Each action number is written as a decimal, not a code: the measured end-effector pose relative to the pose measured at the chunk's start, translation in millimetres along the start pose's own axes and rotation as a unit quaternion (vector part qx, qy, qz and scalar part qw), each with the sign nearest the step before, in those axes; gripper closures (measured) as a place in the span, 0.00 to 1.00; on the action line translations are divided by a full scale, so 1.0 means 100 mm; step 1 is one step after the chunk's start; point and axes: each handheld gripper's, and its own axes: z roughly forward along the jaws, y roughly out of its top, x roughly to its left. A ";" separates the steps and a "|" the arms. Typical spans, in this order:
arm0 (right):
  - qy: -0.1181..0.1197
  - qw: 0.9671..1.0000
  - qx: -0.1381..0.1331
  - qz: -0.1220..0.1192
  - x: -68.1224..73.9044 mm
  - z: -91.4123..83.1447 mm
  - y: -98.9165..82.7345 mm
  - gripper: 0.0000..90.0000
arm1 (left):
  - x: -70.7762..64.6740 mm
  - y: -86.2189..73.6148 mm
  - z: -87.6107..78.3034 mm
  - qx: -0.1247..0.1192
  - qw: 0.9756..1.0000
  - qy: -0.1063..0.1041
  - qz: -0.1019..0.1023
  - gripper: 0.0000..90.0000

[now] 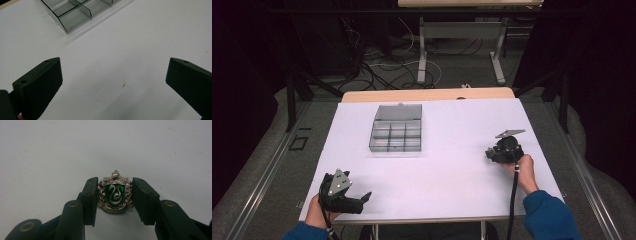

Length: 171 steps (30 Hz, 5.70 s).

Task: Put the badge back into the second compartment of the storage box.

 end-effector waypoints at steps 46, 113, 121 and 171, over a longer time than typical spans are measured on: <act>0.029 0.997 -0.070 -0.034 0.34 -0.32 0.22 0.64 | 0.00 0.00 -0.01 -0.003 1.000 0.005 0.006 0.01; 0.070 0.991 -0.085 -0.080 0.88 -0.20 0.62 0.64 | 0.01 0.00 -0.01 -0.003 1.000 0.008 0.005 0.01; 0.076 0.990 -0.082 -0.087 0.96 -0.15 0.68 0.64 | 0.01 0.00 -0.01 -0.002 1.000 0.007 0.006 0.01; 0.100 0.985 -0.085 -0.115 1.38 0.16 1.04 0.64 | 0.00 -0.01 0.01 -0.004 1.000 0.002 -0.002 0.01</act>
